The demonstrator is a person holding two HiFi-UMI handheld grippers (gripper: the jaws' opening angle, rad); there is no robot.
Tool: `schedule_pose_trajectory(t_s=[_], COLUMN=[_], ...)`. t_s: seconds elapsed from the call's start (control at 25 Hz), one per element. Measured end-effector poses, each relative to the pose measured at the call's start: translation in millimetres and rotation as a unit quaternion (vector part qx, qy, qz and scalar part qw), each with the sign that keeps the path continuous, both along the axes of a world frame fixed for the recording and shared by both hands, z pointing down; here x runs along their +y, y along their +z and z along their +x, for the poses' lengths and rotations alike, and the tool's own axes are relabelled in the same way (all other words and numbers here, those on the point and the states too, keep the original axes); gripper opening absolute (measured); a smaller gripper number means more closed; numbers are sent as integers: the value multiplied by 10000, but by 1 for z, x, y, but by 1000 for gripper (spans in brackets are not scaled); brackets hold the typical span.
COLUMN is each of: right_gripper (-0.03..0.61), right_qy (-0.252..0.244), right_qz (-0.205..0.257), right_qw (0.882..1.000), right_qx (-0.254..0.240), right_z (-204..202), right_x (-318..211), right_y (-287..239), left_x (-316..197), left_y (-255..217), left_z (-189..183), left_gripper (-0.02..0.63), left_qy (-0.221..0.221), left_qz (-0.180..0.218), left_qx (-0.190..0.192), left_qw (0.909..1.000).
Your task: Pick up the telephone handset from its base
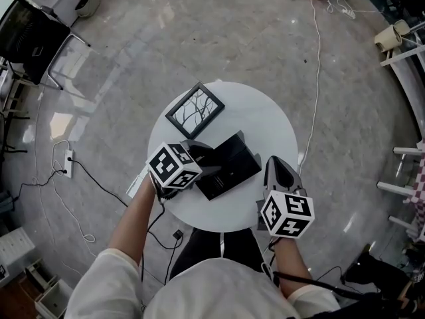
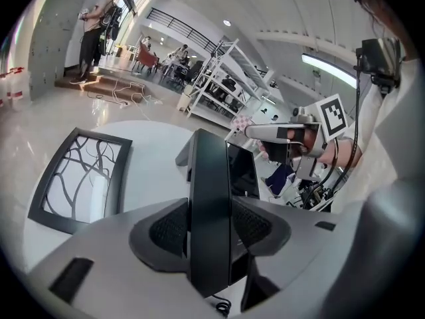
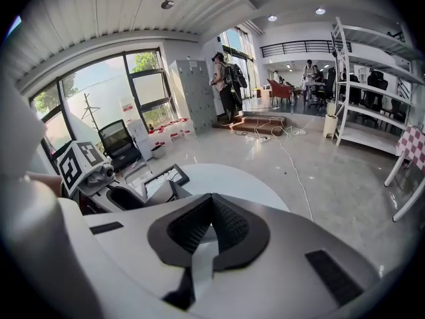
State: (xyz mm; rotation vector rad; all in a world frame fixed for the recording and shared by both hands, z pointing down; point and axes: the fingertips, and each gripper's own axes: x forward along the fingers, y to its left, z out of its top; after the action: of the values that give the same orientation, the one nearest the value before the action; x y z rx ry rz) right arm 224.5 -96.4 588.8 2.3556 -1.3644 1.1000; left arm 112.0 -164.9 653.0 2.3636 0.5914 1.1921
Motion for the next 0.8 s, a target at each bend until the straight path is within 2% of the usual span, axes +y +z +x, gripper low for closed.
schedule_pose_trajectory(t_s=[0.36, 0.72, 0.8], right_gripper=[24, 24, 25], right_qy=[-82, -157, -195], right_qz=[-1, 45, 51], right_qw=[10000, 9999, 9998], right_qx=[-2, -8, -21], right_z=[-6, -4, -6], right_x=[0, 3, 2], right_y=[0, -3, -3], left_x=[-4, -6, -11], left_y=[-4, -11, -15], left_z=[-5, -10, -12], left_gripper=[195, 181, 131], left_qy=[-156, -382, -615], left_qz=[875, 810, 692], left_qx=[-310, -207, -149], left_qw=[9956, 9958, 9956])
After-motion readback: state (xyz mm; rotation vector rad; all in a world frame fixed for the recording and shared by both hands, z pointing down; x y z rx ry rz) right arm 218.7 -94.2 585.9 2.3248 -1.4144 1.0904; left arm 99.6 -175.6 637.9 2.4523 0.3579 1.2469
